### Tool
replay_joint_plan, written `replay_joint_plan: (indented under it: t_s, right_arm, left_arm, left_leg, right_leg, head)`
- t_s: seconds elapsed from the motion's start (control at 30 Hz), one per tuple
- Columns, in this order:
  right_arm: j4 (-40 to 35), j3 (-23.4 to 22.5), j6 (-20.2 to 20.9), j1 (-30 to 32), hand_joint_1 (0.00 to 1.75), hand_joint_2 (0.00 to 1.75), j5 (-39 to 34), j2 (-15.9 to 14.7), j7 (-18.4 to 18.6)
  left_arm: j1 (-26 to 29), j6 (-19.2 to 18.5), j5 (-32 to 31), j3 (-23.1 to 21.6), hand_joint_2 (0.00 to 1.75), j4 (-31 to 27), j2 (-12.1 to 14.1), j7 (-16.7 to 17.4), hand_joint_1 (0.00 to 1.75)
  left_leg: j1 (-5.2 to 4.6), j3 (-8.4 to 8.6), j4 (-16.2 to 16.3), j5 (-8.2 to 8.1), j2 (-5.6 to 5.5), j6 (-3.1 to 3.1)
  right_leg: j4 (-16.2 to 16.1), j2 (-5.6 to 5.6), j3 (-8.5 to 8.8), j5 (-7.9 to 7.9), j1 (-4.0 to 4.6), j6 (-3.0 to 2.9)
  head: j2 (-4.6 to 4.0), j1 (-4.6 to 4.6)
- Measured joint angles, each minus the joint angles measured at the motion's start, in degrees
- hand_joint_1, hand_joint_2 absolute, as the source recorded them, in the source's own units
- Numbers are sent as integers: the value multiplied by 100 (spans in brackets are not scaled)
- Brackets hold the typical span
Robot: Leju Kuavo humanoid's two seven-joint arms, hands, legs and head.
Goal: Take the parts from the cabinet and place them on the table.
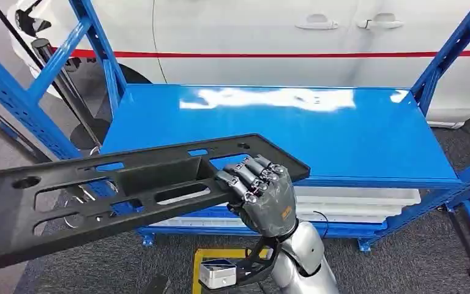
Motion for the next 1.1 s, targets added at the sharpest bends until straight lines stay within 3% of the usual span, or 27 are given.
replay_joint_plan:
  t_s: [0.07,0.1,0.13,0.2,0.23,0.27,0.3,0.33,0.4,0.43,0.57,0.6,0.63,0.67,0.7,0.77,0.8,0.83,0.87,0.9,0.93,0.97,1.0,1.03,1.1]
  right_arm:
    - [0,-11,0,-12,175,175,2,7,9]
    - [0,-11,0,-24,175,175,20,18,22]
    - [2,-13,0,-41,175,175,37,24,44]
    - [11,-13,0,-95,175,175,70,53,125]
    - [26,-22,0,-118,175,175,81,53,173]
    - [44,-26,0,-133,175,175,83,53,199]
    - [57,-28,0,-138,175,175,83,53,230]
    - [68,-28,0,-142,175,175,83,53,245]
    - [83,-28,0,-167,175,175,83,55,282]
    - [83,-28,0,-183,175,175,83,61,289]
    - [90,-33,0,-217,175,175,101,70,286]
    - [90,-33,0,-228,175,175,101,68,286]
    - [90,-33,0,-236,175,175,101,68,286]
    - [90,-33,0,-261,175,175,101,68,286]
    - [90,-33,0,-278,175,175,101,68,289]
    - [92,-33,0,-277,175,175,101,66,288]
    - [94,-33,0,-277,175,175,101,66,291]
    - [96,-33,0,-278,175,175,101,66,291]
    - [96,-33,0,-283,175,175,101,66,291]
    - [96,-33,0,-292,175,175,101,66,288]
    - [94,-33,0,-307,175,175,101,66,289]
    - [94,-33,0,-318,175,175,101,70,288]
    - [94,-33,0,-317,175,175,94,68,289]
    - [94,-35,0,-322,175,175,94,68,289]
    - [96,-35,0,-325,175,175,90,70,288]
  left_arm:
    - [2,0,-2,0,0,0,0,2,0]
    - [0,0,-2,-2,0,0,4,5,0]
    - [1,0,-4,-2,0,0,2,7,0]
    - [-1,-9,-11,-2,0,0,2,29,0]
    - [0,-9,-11,-4,0,0,2,42,0]
    - [1,-13,-9,-4,0,0,2,53,0]
    - [2,-15,-9,-4,0,0,4,59,0]
    - [0,-15,-9,-4,0,0,4,59,0]
    - [-11,-15,-9,-7,0,0,4,59,0]
    - [-33,-17,-9,-7,0,0,4,61,0]
    - [-38,-35,-11,-20,0,0,9,70,0]
    - [-44,-42,-11,-28,0,0,7,72,0]
    - [-64,-48,-11,-39,0,-2,7,72,0]
    - [-85,-50,-11,-50,0,-2,7,72,0]
    - [-100,-50,-11,-50,0,0,7,74,0]
    - [-100,-52,-13,-55,0,0,9,74,0]
    - [-98,-52,-13,-57,0,0,9,74,0]
    - [-100,-52,-17,-61,0,0,9,77,0]
    - [-101,-52,-18,-66,0,0,9,83,0]
    - [-103,-52,-20,-79,0,-2,7,92,0]
    - [-103,-52,-22,-90,0,-2,7,94,0]
    - [-107,-52,-22,-96,0,-2,9,94,0]
    - [-103,-52,-28,-98,0,-2,9,98,0]
    - [-105,-52,-28,-101,0,0,9,98,0]
    - [-101,-57,-28,-107,0,0,11,105,0]
  left_leg:
    - [-1,-2,-22,39,-1,-63]
    - [10,-25,14,-10,-7,-85]
    - [17,-80,158,-181,-13,-127]
    - [47,-373,930,-707,-14,-183]
    - [55,-516,1333,-901,-12,-206]
    - [56,-583,1574,-987,-12,-218]
    - [57,-528,1568,-939,-12,-224]
    - [58,-359,1322,-794,-12,-217]
    - [56,251,345,-387,-12,-170]
    - [48,453,-76,-436,-17,-134]
    - [-16,394,-83,-305,-31,-31]
    - [44,388,-175,-213,-23,27]
    - [42,379,-189,-151,7,57]
    - [41,326,-190,-112,11,107]
    - [35,266,-182,-74,14,134]
    - [24,142,-164,-7,20,132]
    - [23,85,-144,23,21,124]
    - [24,23,-116,49,21,114]
    - [24,-22,-89,69,20,100]
    - [25,-64,-53,82,17,83]
    - [24,-92,-14,91,16,67]
    - [-6,-139,6,111,12,35]
    - [-3,-132,-1,141,13,-8]
    - [1,-139,3,170,15,-41]
    - [0,-192,-13,243,6,-117]
  right_leg:
    - [-18,4,-13,44,10,-67]
    - [-75,-16,-11,95,-38,-125]
    - [-84,-26,-27,124,-37,-149]
    - [-77,-30,-105,176,-34,-190]
    - [-75,-32,-148,205,-27,-191]
    - [-67,-34,-192,231,-26,-189]
    - [-57,-35,-236,257,-26,-185]
    - [-41,-34,-273,279,-26,-174]
    - [-9,-27,-324,318,-26,-145]
    - [-8,-31,-339,341,-27,-115]
    - [-56,-34,-345,460,-22,37]
    - [-37,-29,-368,459,4,76]
    - [57,-9,-416,303,-28,93]
    - [308,-6,-513,23,-29,105]
    - [729,-5,-658,-291,-38,121]
    - [1515,-7,-890,-678,-48,147]
    - [1605,-7,-865,-665,-49,154]
    - [1424,-8,-689,-537,-50,153]
    - [1080,-9,-439,-379,-52,145]
    - [528,-10,-61,-196,-55,127]
    - [88,-10,221,-184,-53,103]
    - [0,-2,261,-204,-5,66]
    - [39,4,204,-118,-3,34]
    - [-30,5,204,-137,-3,20]
    - [-56,-3,132,-46,-15,-88]
  head:
    - [0,0]
    - [0,2]
    - [0,0]
    - [0,-2]
    - [0,0]
    - [0,0]
    - [0,-2]
    - [0,-2]
    - [0,-2]
    - [0,0]
    - [0,0]
    - [0,2]
    - [0,0]
    - [0,5]
    - [0,2]
    - [0,4]
    - [0,0]
    - [0,2]
    - [0,2]
    - [0,2]
    - [0,2]
    - [0,0]
    - [0,2]
    - [0,0]
    - [0,2]
